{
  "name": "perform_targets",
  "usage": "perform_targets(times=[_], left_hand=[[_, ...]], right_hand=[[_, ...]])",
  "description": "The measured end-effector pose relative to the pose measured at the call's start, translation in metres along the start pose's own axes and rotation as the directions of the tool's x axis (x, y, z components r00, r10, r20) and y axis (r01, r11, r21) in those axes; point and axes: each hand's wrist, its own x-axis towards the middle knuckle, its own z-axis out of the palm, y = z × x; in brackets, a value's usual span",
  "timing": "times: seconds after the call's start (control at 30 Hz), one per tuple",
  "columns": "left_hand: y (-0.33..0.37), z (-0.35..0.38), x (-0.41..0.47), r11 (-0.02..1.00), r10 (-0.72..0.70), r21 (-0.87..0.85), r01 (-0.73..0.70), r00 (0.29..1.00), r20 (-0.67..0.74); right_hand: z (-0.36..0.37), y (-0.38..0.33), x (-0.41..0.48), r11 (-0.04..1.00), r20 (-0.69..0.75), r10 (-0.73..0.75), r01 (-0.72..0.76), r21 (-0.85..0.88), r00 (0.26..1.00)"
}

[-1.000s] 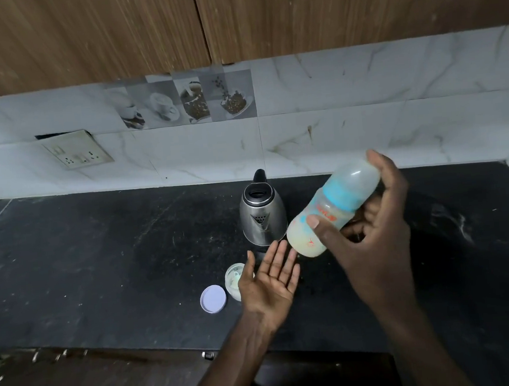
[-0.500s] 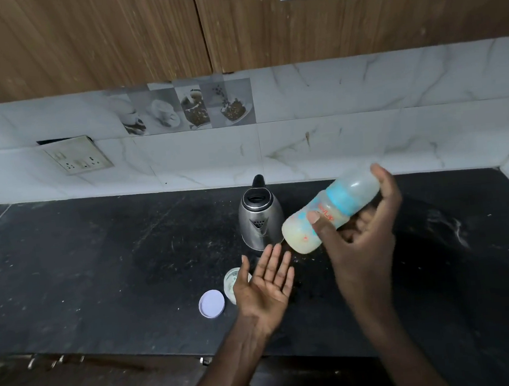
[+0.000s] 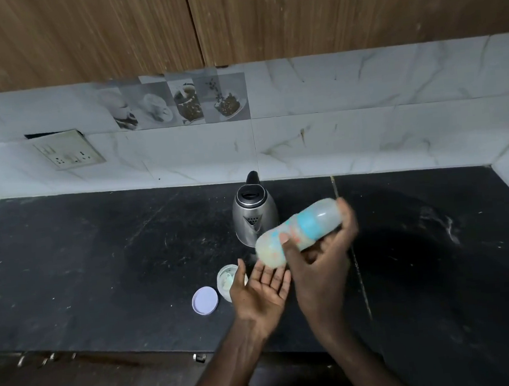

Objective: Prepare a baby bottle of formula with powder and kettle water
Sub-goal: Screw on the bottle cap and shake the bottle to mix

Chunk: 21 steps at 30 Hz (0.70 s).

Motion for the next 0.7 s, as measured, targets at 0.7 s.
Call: perform_targets(times=[0.7], left_hand=[[0.0,0.01,0.005,0.999,-0.004,0.034,0.003,1.0,0.029]], right_hand=[[-0.005,0.018,0.018,0.998,0.0,-0.025,0.025,-0.058,1.0]])
